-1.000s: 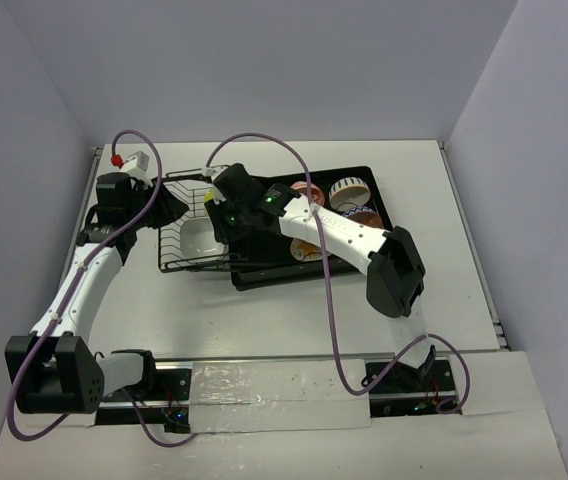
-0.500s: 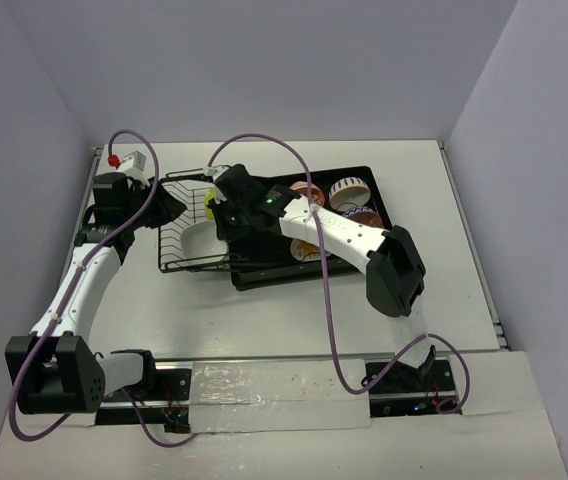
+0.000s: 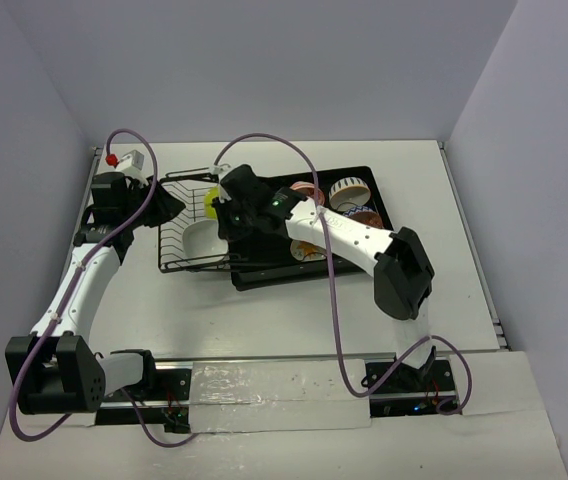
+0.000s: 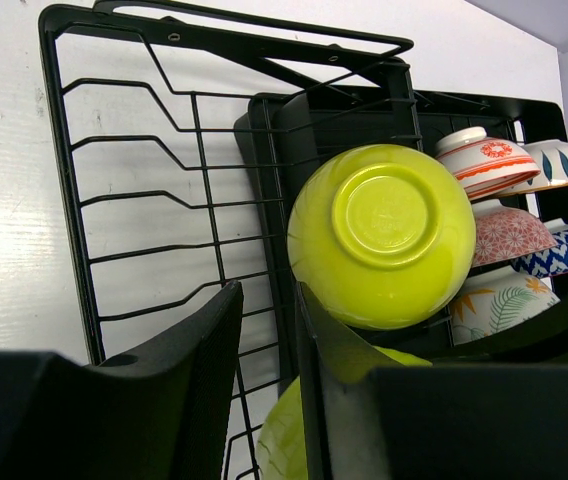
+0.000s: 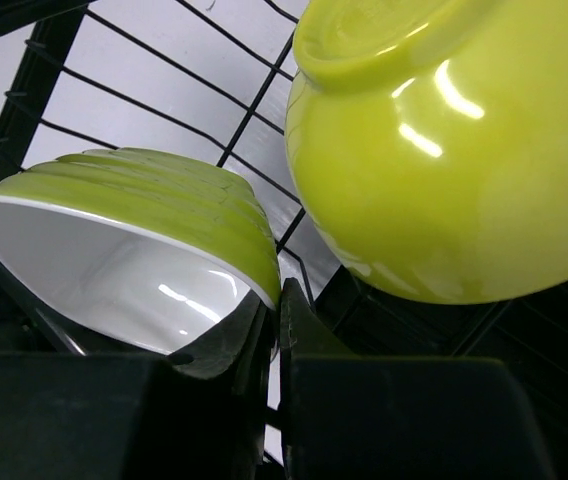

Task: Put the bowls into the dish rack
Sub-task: Pick up the bowl from the dish rack, then move the bowl to the center of the board.

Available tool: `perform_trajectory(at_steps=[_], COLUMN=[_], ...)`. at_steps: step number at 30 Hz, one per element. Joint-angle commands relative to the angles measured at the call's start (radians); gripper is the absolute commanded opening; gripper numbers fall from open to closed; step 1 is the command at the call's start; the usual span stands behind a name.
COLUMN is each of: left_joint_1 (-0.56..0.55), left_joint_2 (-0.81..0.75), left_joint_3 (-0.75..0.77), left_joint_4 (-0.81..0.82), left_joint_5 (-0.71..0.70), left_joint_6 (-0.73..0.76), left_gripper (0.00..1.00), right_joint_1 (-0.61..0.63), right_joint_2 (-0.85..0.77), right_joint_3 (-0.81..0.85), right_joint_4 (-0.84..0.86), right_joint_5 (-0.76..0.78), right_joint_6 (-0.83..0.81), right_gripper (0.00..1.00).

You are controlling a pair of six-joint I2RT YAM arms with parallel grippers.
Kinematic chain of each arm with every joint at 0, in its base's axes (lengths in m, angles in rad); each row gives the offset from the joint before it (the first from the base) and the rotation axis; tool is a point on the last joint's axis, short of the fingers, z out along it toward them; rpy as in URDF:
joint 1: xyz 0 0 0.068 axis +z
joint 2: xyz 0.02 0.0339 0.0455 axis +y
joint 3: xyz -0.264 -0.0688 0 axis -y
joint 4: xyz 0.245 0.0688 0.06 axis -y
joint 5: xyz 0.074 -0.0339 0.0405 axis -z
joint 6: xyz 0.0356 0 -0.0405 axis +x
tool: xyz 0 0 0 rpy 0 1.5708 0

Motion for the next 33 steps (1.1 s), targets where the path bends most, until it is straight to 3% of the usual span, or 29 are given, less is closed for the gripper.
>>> perform_trajectory(at_steps=[1, 15, 23, 30, 33], left_joint_1=[0.005, 0.005, 0.034, 0.055, 0.066], left_joint_2=[-0.012, -0.015, -0.018, -0.03, -0.039], left_joint_3=[-0.006, -0.007, -0.007, -0.011, -0.009], left_joint_4=[0.036, 0.037, 0.04, 0.048, 0.042], left_joint_5=[0.015, 0.017, 0.028, 0.038, 0.026], left_joint_6=[-0.003, -0.005, -0.01, -0.017, -0.019], left_gripper=[0.33, 0.32, 0.32, 0.33, 0.37], right_joint_1=[-0.005, -0.017, -0.019, -0.016, 0.006], right_joint_2=[-0.098, -0.147, -0.256, -0.481, -0.549], right_joint_3=[-0.025, -0.008, -0.023, -0.169, -0.29], right_joint_4=[0.004, 0.063, 0.058, 0.024, -0.022], right_joint_5=[-0.015, -0.059, -0.052, -0.081, -0.093], right_joint_6=[0.038, 0.082, 0.078, 0.081, 0.055], right_gripper=[0.0, 0.0, 0.0, 0.0, 0.0])
